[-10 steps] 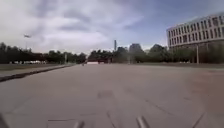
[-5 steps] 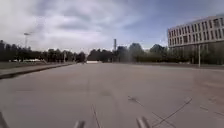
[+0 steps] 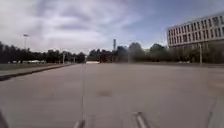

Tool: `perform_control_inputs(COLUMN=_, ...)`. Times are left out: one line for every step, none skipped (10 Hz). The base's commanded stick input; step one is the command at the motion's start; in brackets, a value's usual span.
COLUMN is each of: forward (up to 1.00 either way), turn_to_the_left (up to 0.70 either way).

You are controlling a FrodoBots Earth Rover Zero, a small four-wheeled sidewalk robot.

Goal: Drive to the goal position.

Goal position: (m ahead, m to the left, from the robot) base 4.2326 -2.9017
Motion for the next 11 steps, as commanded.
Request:
perform_control_inputs(forward=1.0, turn_to_the_left=0.0)
perform_control_inputs(forward=1.0, turn_to_the_left=0.0)
perform_control_inputs(forward=1.0, turn_to_the_left=0.0)
perform_control_inputs(forward=1.0, turn_to_the_left=0.0)
perform_control_inputs(forward=1.0, turn_to_the_left=0.0)
perform_control_inputs(forward=1.0, turn_to_the_left=0.0)
perform_control_inputs(forward=1.0, turn_to_the_left=0.0)
perform_control_inputs(forward=1.0, turn_to_the_left=0.0)
perform_control_inputs(forward=1.0, turn_to_the_left=0.0)
perform_control_inputs(forward=1.0, turn_to_the_left=0.0)
perform_control_inputs(forward=1.0, turn_to_the_left=0.0)
